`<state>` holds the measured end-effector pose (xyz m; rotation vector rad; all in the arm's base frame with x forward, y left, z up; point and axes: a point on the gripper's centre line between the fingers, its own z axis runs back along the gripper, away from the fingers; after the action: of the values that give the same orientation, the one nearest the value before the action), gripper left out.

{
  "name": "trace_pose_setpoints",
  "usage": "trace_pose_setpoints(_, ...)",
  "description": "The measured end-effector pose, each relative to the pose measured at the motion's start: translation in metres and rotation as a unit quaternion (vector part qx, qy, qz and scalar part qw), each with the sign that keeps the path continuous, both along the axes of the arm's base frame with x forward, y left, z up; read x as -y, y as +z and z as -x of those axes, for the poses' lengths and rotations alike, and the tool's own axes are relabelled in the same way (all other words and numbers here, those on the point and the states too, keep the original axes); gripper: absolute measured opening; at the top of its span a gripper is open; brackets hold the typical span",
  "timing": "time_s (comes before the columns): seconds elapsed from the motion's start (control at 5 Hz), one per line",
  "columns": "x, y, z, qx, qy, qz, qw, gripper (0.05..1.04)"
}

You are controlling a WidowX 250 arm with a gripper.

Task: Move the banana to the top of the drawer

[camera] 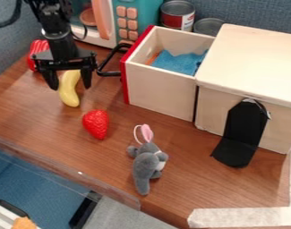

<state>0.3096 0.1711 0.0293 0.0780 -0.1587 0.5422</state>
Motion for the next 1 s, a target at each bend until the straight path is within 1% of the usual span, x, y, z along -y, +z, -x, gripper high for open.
trace_pose_setpoints(0.2,-0.006,-0.011,-0.001,-0.018,-0.001,-0.007,0.9998,1.0)
trace_pose_setpoints(0.4,-0.008,-0.017,-0.002,-0.029,0.012,-0.003,0.9995,0.969)
trace_pose_setpoints(0.6,-0.007,-0.019,-0.002,-0.033,0.012,0.001,0.9994,0.692)
trace_pose_setpoints(0.8,-0.005,-0.02,0.0,-0.036,0.018,0.009,0.9991,0.56)
trace_pose_setpoints(1.0,-0.004,0.005,0.005,-0.034,0.028,0.004,0.999,0.56)
